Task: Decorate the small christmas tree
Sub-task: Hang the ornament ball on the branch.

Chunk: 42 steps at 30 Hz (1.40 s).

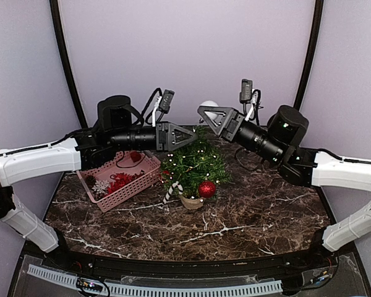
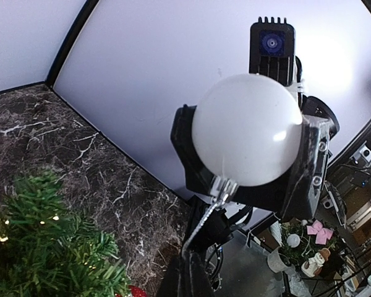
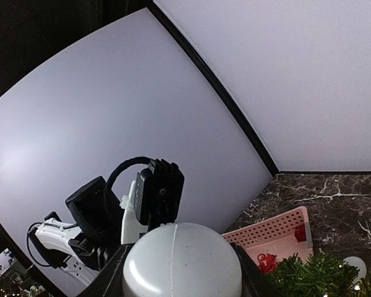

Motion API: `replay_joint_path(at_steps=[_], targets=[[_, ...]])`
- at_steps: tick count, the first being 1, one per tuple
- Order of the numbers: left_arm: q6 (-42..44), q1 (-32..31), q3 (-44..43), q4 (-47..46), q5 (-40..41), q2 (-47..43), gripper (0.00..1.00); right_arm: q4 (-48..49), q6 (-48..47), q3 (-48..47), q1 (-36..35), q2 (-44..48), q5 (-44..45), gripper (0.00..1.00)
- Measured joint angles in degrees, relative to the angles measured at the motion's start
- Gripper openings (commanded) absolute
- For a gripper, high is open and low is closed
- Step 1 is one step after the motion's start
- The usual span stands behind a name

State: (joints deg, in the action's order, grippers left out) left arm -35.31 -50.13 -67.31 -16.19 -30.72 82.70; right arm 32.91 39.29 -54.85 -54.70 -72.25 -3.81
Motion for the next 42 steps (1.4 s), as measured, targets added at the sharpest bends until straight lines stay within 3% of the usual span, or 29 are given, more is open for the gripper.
replay_joint_path(at_steps=[25, 42], targets=[[1.0, 3.7, -11.3, 16.3, 1.6, 8.1, 0.0, -3.5, 3.0, 0.0, 6.1, -5.7, 4.6, 0.4], [1.0, 5.3, -16.2, 20.3, -0.2, 12.2, 0.01, -3.8, 3.3, -1.9, 7.6, -8.5, 3.2, 0.4]])
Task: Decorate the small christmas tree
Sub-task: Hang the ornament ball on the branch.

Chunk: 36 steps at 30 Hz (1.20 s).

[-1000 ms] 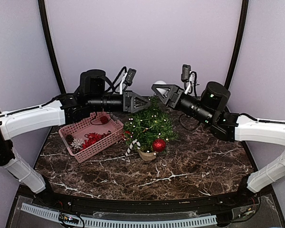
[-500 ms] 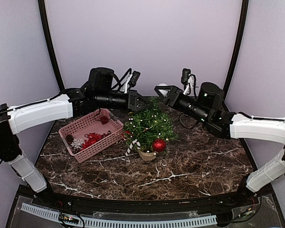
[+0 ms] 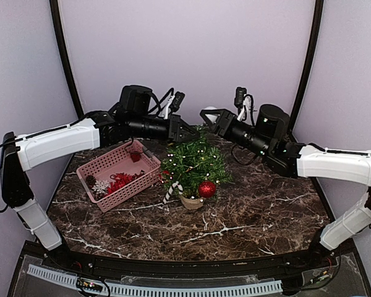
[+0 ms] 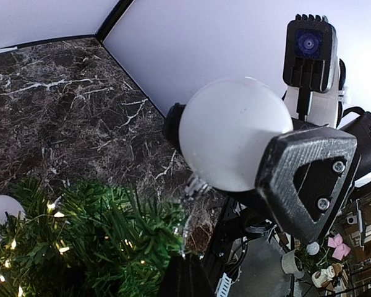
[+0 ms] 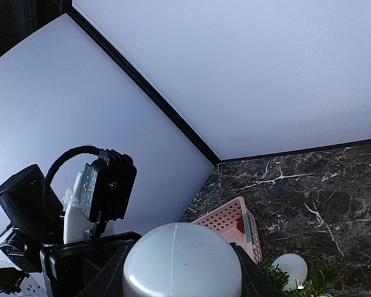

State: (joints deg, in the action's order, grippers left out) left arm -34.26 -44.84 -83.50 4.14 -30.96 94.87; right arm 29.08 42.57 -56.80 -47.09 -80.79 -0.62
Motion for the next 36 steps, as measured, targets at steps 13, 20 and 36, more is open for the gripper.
replay_joint_path(at_steps=[13, 20, 36], targets=[[0.2, 0.2, -0.8, 1.7, -0.1, 0.1, 0.01, -0.9, -0.2, -1.1, 0.0, 0.0, -0.3, 0.4], [0.2, 0.3, -0.8, 1.8, -0.1, 0.1, 0.02, -1.6, -0.4, -3.3, 0.0, -1.6, -0.9, 0.4], [-0.2, 0.7, -0.8, 1.7, -1.2, 0.9, 0.16, -3.1, -0.7, -3.7, 0.1, -3.0, -1.0, 0.4]])
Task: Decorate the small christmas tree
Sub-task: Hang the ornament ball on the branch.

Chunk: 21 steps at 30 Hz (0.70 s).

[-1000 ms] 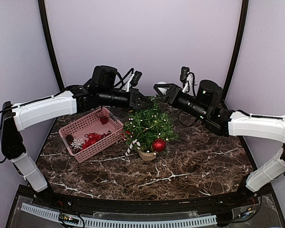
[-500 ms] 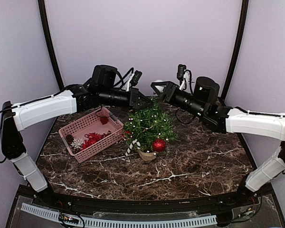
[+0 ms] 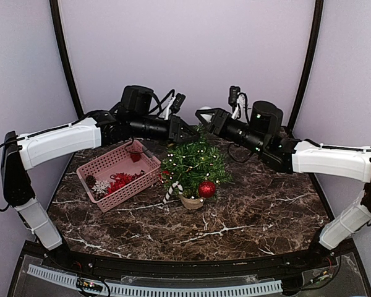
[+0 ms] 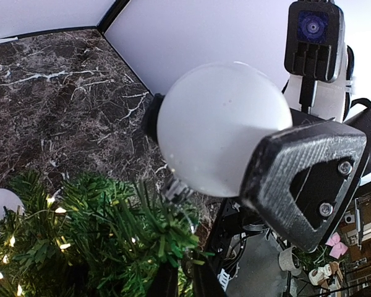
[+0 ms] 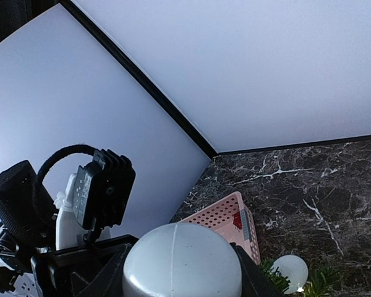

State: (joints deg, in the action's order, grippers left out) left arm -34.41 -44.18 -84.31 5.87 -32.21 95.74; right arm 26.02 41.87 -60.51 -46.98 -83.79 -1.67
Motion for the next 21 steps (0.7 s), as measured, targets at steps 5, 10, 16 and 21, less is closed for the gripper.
replay_joint_path(at_steps=[5, 10, 16, 21], targets=[[-0.4, 0.0, 0.0, -0.3, -0.2, 0.0, 0.13, -0.7, -0.3, 0.0, 0.0, 0.7, 0.0, 0.4], [-0.7, 0.0, 0.1, -1.2, -0.2, 0.0, 0.03, -1.2, -0.7, 0.0, 0.0, 2.1, 0.1, 0.4], [-0.9, 0.0, 0.7, -1.9, -0.2, -0.1, 0.04, -1.7, -0.8, 0.0, 0.0, 2.3, 0.1, 0.4], [-1.0, 0.0, 1.2, -2.2, -0.2, -0.2, 0.01, -2.0, -0.8, 0.0, 0.0, 2.3, 0.2, 0.4]])
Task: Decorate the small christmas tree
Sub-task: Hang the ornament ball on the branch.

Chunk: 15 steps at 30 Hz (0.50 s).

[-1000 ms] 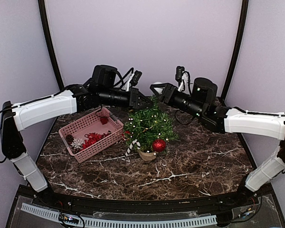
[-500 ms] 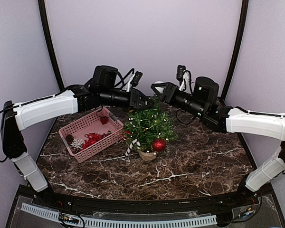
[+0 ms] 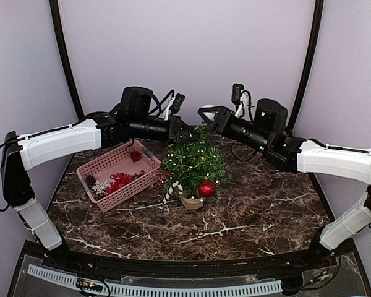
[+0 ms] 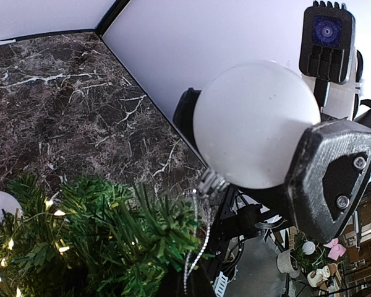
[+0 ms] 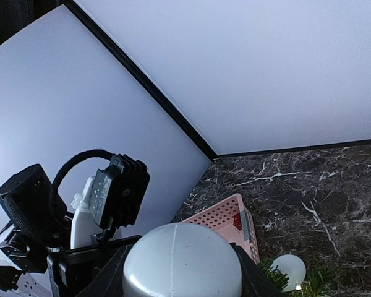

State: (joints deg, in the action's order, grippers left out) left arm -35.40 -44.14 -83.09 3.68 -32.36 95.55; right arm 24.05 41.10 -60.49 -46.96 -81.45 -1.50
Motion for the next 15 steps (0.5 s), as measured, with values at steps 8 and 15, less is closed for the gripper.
replay_joint_path(at_steps=[8, 15], targets=[[-0.2, 0.0, 0.0, -0.5, -0.3, 0.0, 0.0, -0.2, 0.1, 0.0, 0.0, 0.6, -0.3, 0.4], [-0.2, 0.0, 0.0, -1.1, -1.4, -0.1, 0.0, -0.6, 0.2, 0.1, 0.0, 4.1, -2.4, 0.4]])
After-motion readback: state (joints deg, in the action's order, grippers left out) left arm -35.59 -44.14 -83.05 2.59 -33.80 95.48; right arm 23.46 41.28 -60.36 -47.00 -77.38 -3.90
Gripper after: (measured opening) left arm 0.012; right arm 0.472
